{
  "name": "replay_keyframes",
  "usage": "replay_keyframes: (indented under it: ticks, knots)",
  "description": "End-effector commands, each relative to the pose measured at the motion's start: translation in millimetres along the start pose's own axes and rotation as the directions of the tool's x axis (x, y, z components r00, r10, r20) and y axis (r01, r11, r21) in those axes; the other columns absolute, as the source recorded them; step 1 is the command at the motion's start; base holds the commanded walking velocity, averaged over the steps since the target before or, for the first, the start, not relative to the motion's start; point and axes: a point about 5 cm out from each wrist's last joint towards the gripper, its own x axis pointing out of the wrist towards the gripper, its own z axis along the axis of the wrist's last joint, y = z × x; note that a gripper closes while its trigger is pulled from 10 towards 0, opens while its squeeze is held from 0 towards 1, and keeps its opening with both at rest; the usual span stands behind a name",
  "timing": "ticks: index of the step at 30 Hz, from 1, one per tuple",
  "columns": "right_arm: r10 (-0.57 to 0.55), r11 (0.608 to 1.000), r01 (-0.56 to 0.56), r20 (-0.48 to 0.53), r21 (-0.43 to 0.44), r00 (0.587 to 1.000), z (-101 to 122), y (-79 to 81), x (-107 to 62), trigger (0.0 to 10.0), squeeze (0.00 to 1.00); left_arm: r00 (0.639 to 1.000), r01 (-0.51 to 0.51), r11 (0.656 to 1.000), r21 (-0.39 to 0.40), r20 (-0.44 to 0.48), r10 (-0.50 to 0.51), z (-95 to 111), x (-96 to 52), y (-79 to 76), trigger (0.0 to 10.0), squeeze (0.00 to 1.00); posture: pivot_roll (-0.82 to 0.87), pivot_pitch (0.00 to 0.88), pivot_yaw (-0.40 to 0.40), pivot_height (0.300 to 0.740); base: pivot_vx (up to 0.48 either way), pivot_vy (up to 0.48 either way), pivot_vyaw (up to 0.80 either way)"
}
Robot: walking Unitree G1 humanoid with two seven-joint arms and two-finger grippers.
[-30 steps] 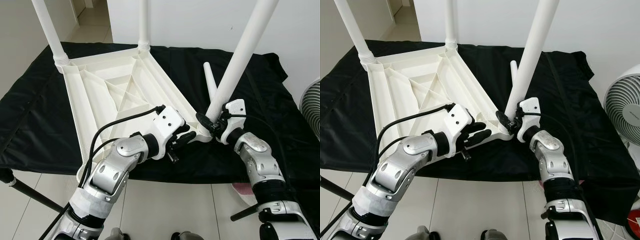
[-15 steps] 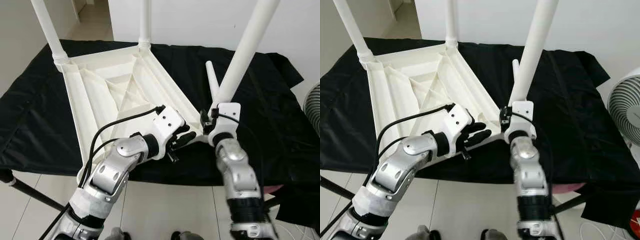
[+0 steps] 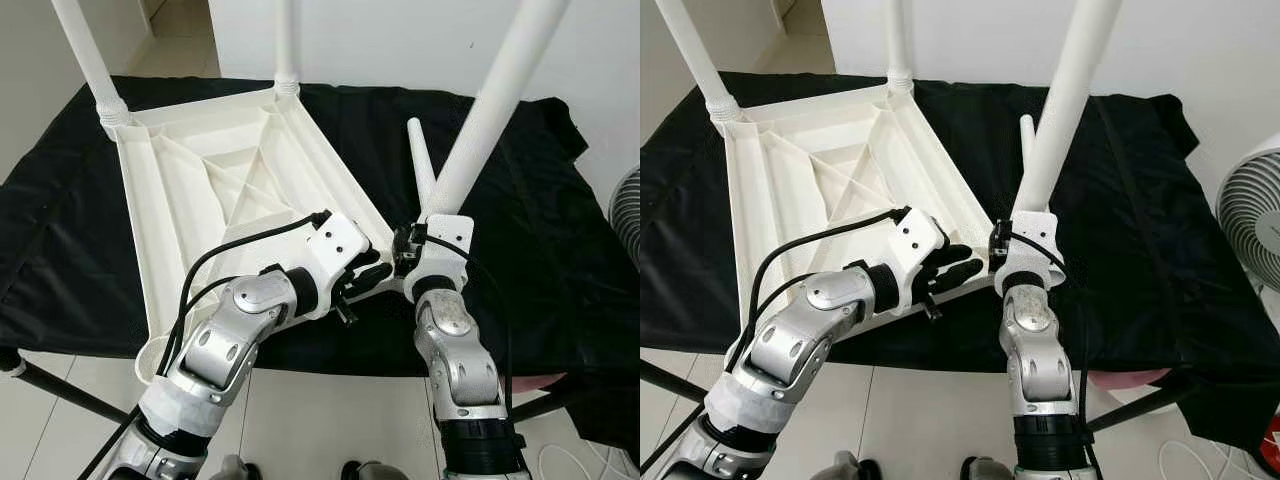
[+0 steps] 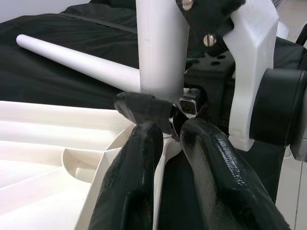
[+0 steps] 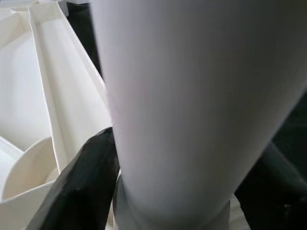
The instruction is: Building children table
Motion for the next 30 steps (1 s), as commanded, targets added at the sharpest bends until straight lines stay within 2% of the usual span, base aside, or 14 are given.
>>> replay_keyframes:
  ticks: [1,6,7,9,10,11,13,15,17,18,20,22,26,30]
  knots:
    - [0.0,1.0,0.0,0.023,-0.011,1.0,2.2,-5.8,2.2,10.0,1.0,1.0,-0.008,1.0,0.001,-0.01,0.008,-2.2,0.2,-0.4,10.0,0.0,-0.12,0.094,0.01,0.74,0.0,0.0,0.0]
    - [0.082,0.995,-0.08,0.025,-0.056,0.996,3.4,-15.4,14.1,10.0,1.0,1.0,-0.012,1.0,0.002,-0.009,0.012,-2.1,1.3,0.5,10.0,0.0,-0.12,0.091,0.007,0.74,0.0,0.0,0.0]
    - [0.172,0.984,-0.17,0.032,-0.056,0.985,5.7,-16.0,17.4,10.0,1.0,1.0,-0.013,1.0,0.002,-0.007,0.013,-1.8,1.4,0.1,10.0,0.0,-0.12,0.088,0.006,0.74,0.0,0.0,0.0]
    - [0.208,0.977,-0.205,0.033,-0.061,0.978,6.6,-16.0,18.5,10.0,1.0,1.0,-0.014,1.0,0.002,-0.006,0.014,-1.6,1.5,0.1,10.0,0.0,-0.12,0.088,0.006,0.74,0.0,0.0,0.0]
    - [0.332,0.94,-0.331,0.004,-0.078,0.943,5.8,-14.8,20.5,10.0,0.0,1.0,-0.015,1.0,0.004,-0.004,0.015,-1.2,1.7,0.2,10.0,0.0,-0.12,0.084,0.005,0.74,0.0,0.0,0.0]
    - [0.332,0.94,-0.331,0.004,-0.078,0.943,5.8,-14.8,20.5,10.0,0.0,1.0,-0.015,1.0,0.004,-0.004,0.015,-1.2,1.7,0.2,10.0,0.0,-0.12,0.084,0.005,0.74,0.0,0.0,0.0]
    - [0.434,0.897,-0.434,-0.018,-0.082,0.901,4.3,-14.4,21.1,10.0,0.0,1.0,-0.017,1.0,0.007,-0.004,0.017,-1.2,1.6,0.7,10.0,0.0,-0.12,0.081,0.003,0.74,0.0,0.0,0.0]
    - [0.451,0.889,-0.451,-0.021,-0.083,0.892,4.1,-14.5,21.2,10.0,0.0,1.0,-0.017,1.0,0.007,-0.004,0.017,-1.2,1.6,0.8,10.0,0.0,-0.12,0.081,0.003,0.74,0.0,0.0,0.0]
    - [0.553,0.824,-0.551,-0.026,-0.133,0.833,3.7,-15.9,21.7,10.0,0.0,1.0,-0.018,1.0,0.008,-0.001,0.018,-0.7,1.7,1.0,10.0,0.0,-0.12,0.071,0.003,0.74,0.0,0.0,0.0]
    - [0.553,0.824,-0.551,-0.026,-0.133,0.833,3.7,-15.9,21.7,10.0,0.0,1.0,-0.018,1.0,0.008,-0.001,0.018,-0.7,1.7,1.0,10.0,0.0,-0.12,0.071,0.003,0.74,0.0,0.0,0.0]
    - [0.613,0.775,-0.609,-0.031,-0.169,0.789,3.6,-19.3,23.8,10.0,0.0,1.0,-0.019,1.0,0.009,0.001,0.019,-0.3,1.9,1.1,10.0,0.0,-0.12,0.067,0.005,0.74,0.0,0.0,0.0]
    - [0.613,0.775,-0.609,-0.031,-0.169,0.789,3.6,-19.3,23.8,10.0,0.0,1.0,-0.019,1.0,0.009,0.001,0.019,-0.3,1.9,1.1,10.0,0.0,-0.12,0.067,0.005,0.74,0.0,0.0,0.0]
    - [0.666,0.72,-0.655,-0.039,-0.228,0.745,5.1,-31.4,39.2,10.0,0.0,1.0,-0.013,1.0,0.011,0.001,0.013,0.3,3.5,1.1,10.0,0.0,-0.12,0.067,0.015,0.74,0.0,0.0,0.0]
    - [0.681,0.702,-0.67,-0.05,-0.24,0.731,3.9,-36.1,45.5,10.0,0.0,1.0,-0.007,1.0,0.009,0.0,0.007,-0.1,4.5,-0.1,10.0,0.0,-0.12,0.068,0.016,0.74,0.0,0.0,0.0]
